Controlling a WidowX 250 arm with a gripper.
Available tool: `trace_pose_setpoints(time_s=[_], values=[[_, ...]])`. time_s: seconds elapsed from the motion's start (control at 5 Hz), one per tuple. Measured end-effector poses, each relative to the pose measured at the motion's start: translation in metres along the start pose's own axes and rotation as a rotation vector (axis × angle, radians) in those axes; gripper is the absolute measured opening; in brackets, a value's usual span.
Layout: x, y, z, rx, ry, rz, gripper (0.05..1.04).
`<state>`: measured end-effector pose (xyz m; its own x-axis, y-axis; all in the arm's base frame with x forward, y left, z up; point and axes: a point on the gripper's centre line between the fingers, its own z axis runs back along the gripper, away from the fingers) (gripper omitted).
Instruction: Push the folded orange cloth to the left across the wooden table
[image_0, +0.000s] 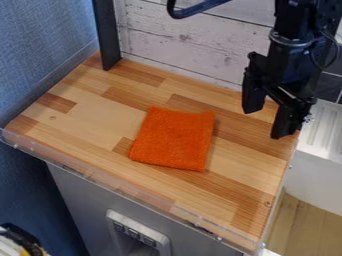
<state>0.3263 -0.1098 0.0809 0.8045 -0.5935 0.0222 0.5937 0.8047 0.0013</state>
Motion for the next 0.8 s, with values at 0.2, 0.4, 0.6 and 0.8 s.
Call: trace_pose_setpoints(time_s=[0.2,0.4,0.6,0.8], values=[[0.008,0.004,0.001,-0.011,-0.007,-0.024,0.956],[0.013,0.007,-0.007,-0.021,0.000,-0.042,0.680],[0.016,0.014,-0.019,-0.021,0.010,-0.055,0.379],[0.015,0.016,-0.031,-0.026,0.027,-0.058,0.164]])
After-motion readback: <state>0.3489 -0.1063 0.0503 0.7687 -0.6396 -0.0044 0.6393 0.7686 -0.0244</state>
